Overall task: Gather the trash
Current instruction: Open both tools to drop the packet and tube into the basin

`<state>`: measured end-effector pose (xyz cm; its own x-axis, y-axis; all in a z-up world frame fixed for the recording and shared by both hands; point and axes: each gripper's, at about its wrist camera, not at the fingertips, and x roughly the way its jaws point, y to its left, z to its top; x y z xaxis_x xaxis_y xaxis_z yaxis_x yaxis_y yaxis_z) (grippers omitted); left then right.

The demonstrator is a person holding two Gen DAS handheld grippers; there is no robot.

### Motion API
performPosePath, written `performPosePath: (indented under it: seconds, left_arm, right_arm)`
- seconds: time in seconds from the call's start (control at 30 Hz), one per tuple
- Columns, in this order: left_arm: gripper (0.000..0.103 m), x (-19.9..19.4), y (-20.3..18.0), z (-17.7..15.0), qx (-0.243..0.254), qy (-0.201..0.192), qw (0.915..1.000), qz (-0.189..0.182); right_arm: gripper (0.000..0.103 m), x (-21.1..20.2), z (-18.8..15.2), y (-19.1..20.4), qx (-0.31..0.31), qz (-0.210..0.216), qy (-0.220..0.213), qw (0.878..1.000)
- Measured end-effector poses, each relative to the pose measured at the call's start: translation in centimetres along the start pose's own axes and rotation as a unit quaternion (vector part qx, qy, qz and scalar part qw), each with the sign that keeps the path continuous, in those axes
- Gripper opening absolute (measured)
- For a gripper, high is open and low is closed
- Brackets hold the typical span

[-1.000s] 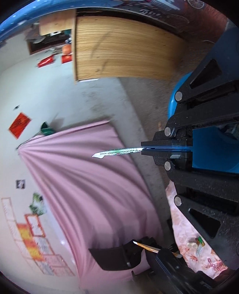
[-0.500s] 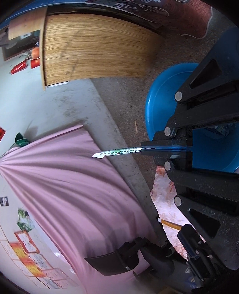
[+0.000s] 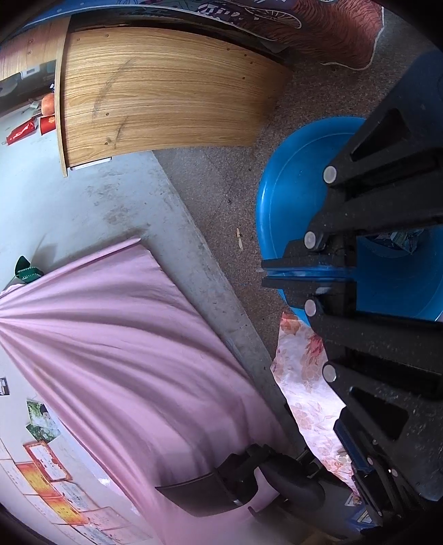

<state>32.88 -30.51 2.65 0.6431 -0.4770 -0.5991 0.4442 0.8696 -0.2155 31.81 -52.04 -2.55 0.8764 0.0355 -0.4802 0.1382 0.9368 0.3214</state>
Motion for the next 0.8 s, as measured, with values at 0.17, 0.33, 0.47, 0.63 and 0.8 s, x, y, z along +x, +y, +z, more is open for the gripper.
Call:
performPosePath:
  seconds: [0.17,0.33,0.47,0.63,0.8]
  left_arm:
    - [0.045,-2.6,2.2,-0.6,-0.029,-0.064,0.9964,0.047]
    - [0.058,-6.3,5.4,-1.0,-0.075,-0.129,0.9852,0.084]
    - [0.088,-9.7,8.2,-1.4,-0.094,-0.178,0.9712,0.128]
    - [0.102,-13.4,11.1,-2.6,-0.101,-0.229,0.9460,0.206]
    - [0.102,-16.4,14.1,-4.5,-0.098,-0.254,0.9301,0.246]
  right_arm:
    - [0.035,0.1,-0.1,0.7,-0.013,0.001,0.001,1.000]
    - [0.043,-0.9,0.3,2.8,-0.040,0.016,-0.021,0.999]
    - [0.062,-2.6,0.3,5.1,-0.061,0.039,-0.064,0.995]
    - [0.103,-3.8,0.1,8.3,-0.078,0.062,-0.107,0.989]
    - [0.103,-5.1,-0.3,11.2,-0.082,0.100,-0.161,0.978]
